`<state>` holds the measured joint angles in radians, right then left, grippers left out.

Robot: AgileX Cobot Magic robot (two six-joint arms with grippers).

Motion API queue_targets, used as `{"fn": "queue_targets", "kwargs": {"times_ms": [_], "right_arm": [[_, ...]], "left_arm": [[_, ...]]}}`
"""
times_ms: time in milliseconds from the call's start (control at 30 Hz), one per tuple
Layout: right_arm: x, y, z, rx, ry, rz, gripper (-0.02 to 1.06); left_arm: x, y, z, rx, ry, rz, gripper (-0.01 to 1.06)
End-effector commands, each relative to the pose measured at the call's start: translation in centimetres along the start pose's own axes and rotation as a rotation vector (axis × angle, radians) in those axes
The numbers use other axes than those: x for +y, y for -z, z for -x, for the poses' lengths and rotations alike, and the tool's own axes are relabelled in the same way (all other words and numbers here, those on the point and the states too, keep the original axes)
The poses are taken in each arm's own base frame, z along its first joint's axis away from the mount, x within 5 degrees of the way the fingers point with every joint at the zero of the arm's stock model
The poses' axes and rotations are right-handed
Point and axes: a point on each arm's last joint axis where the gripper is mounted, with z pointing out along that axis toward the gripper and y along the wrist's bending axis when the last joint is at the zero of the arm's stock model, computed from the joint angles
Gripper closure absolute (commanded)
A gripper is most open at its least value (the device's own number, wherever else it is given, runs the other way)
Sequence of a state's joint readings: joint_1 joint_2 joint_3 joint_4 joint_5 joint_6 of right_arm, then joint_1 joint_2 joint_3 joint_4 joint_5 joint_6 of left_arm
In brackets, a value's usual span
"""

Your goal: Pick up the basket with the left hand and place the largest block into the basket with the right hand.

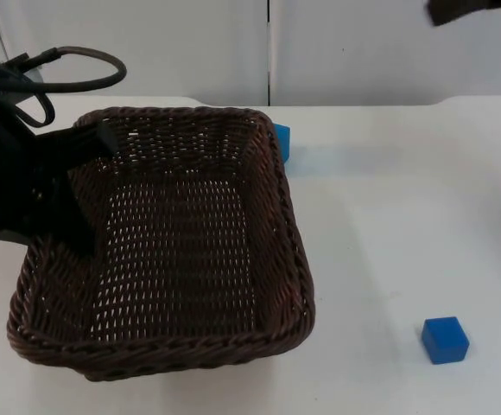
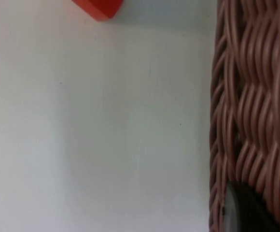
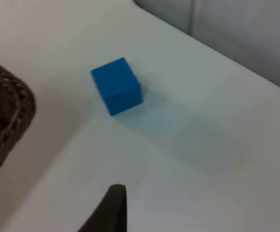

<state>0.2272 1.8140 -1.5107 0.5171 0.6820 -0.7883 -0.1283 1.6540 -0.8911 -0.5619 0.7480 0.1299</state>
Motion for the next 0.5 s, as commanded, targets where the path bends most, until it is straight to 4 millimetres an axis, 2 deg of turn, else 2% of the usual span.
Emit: {"fn": "queue_targets", "kwargs": {"times_ms": [0, 100, 133, 233, 267, 367, 400, 467], "right_arm": [[0.6, -0.9, 0.7, 0.005, 0.056, 0.012, -0.01], [2.0, -4.1, 1.4, 0.038, 0.149, 0.040, -0.01], [2.0, -4.1, 1.4, 0.038, 0.149, 0.040, -0.01], [2.7, -7.6, 1.7, 0.061, 0.199, 0.081, -0.01], [2.7, -7.6, 1.7, 0.061, 0.199, 0.081, -0.01], [2.5, -10.5, 1.6, 0.073, 0.195, 0.109, -0.01], [2.5, -10.5, 1.6, 0.073, 0.195, 0.109, -0.01], [2.2, -12.9, 1.1, 0.075, 0.225, 0.120, -0.01]], "left_arm": [[-0.3, 0.4, 0.0, -0.013, 0.010, -0.021, 1.05], [-0.3, 0.4, -0.1, -0.011, 0.010, -0.021, 1.05], [-0.3, 0.4, -0.1, -0.011, 0.010, -0.021, 1.05], [-0.3, 0.4, 0.0, -0.018, 0.010, -0.020, 1.05], [-0.3, 0.4, 0.0, -0.018, 0.010, -0.020, 1.05], [-0.3, 0.4, 0.0, -0.016, 0.010, -0.020, 1.05], [-0.3, 0.4, 0.0, -0.016, 0.010, -0.020, 1.05], [-0.3, 0.4, 0.0, -0.016, 0.010, -0.020, 1.05]]}}
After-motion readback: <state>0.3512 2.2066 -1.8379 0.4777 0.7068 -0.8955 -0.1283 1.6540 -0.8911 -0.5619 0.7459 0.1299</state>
